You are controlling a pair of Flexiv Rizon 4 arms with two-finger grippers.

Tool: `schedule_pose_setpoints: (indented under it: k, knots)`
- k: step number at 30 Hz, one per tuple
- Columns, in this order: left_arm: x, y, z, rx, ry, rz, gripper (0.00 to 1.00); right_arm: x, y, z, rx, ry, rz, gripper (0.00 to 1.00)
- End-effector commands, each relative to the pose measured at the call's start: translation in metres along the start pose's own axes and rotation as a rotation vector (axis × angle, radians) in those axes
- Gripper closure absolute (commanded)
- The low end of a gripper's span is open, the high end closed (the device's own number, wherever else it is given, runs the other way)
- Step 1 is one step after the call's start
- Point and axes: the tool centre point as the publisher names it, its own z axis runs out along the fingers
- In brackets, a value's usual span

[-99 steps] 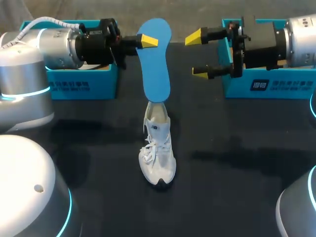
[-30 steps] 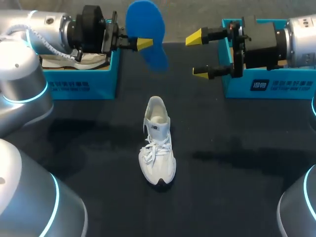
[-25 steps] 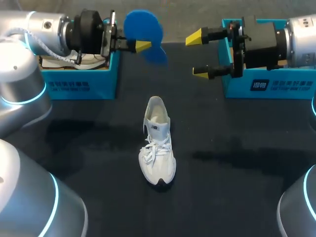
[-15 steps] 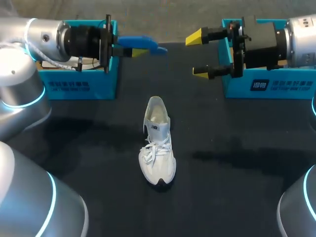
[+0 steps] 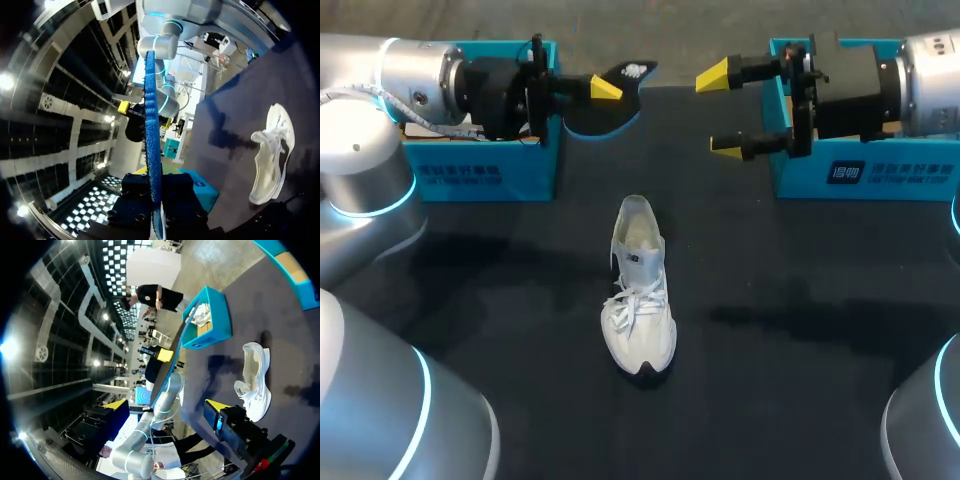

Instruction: Take the shoe out of the shoebox, open the shoe tongue, remove and reinsert the insole, then place the shoe into the shoebox

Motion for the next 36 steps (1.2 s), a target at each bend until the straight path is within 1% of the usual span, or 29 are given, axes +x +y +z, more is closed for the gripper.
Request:
schedule_pose_setpoints:
  k: [1,3,8,13,18,26,31,32,34,35,36]
  knots:
    - [-0.003,-0.002,0.003,-0.095,-0.101,0.313,1.0,0.0,0.0,0.002,-0.002,0.0,0.001,0.0]
    - [-0.005,-0.001,0.003,-0.096,-0.132,0.335,1.0,0.0,0.0,0.002,-0.002,0.0,0.001,0.0]
    - [-0.006,-0.001,0.004,-0.087,-0.154,0.347,1.0,0.0,0.0,0.002,-0.002,0.0,0.001,0.0]
    - [-0.003,-0.003,0.005,-0.082,-0.14,0.328,1.0,0.0,0.001,0.003,-0.003,0.001,0.003,0.0]
    - [-0.003,-0.005,0.007,-0.078,-0.131,0.309,1.0,-0.002,0.004,0.008,-0.001,0.005,0.006,0.0]
    - [-0.005,-0.005,0.016,-0.075,-0.123,0.292,1.0,0.001,0.01,0.027,0.015,0.017,-0.005,0.0]
    - [-0.006,-0.006,0.024,-0.061,-0.119,0.289,1.0,0.004,0.014,0.042,0.036,-0.001,-0.013,0.0]
    - [-0.006,-0.006,0.026,-0.059,-0.117,0.288,1.0,0.005,0.014,0.044,0.037,-0.001,-0.013,0.06]
    - [-0.007,-0.007,0.028,-0.053,-0.114,0.284,1.0,0.005,0.015,0.049,0.046,-0.003,-0.011,0.33]
    - [-0.007,-0.007,0.03,-0.051,-0.114,0.284,1.0,0.006,0.016,0.051,0.051,-0.006,-0.01,0.39]
    - [-0.007,-0.007,0.031,-0.048,-0.113,0.284,1.0,0.006,0.017,0.053,0.055,-0.009,-0.011,0.39]
